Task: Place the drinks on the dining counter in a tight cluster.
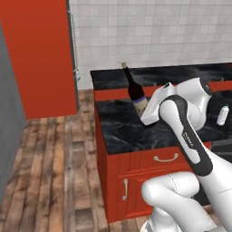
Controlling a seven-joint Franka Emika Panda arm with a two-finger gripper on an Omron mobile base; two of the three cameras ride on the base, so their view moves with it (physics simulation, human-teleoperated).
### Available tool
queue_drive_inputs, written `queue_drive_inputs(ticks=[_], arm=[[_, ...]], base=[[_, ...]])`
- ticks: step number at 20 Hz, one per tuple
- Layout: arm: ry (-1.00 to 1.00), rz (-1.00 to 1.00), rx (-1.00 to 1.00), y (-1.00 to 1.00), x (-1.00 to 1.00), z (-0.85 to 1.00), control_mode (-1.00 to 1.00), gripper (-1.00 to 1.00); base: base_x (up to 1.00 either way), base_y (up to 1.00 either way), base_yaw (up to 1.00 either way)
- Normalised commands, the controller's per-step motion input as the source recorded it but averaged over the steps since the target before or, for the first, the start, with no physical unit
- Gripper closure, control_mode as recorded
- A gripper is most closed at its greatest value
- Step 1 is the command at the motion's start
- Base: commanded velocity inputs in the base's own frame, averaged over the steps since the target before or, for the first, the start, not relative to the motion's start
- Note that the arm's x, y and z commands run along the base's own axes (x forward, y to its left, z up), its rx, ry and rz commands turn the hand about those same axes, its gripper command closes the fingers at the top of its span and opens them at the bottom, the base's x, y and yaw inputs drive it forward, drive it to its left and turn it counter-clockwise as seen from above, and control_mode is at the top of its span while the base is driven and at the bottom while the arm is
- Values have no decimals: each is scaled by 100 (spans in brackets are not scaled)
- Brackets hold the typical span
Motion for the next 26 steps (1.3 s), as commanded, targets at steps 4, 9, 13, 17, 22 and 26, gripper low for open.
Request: queue_drive_inputs(ticks=[4, 9, 13, 17, 22, 26], arm=[[0, 0, 0, 0, 0, 0, 100, 100], [0, 0, 0, 0, 0, 0, 100, 100], [0, 0, 0, 0, 0, 0, 100, 100], [0, 0, 0, 0, 0, 0, 100, 100], [0, 0, 0, 0, 0, 0, 100, 100], [0, 0, 0, 0, 0, 0, 100, 100]], base=[[25, 100, -2], [62, 94, -1], [100, 76, -19], [100, 56, -30], [100, 60, -46], [100, 53, -62]])
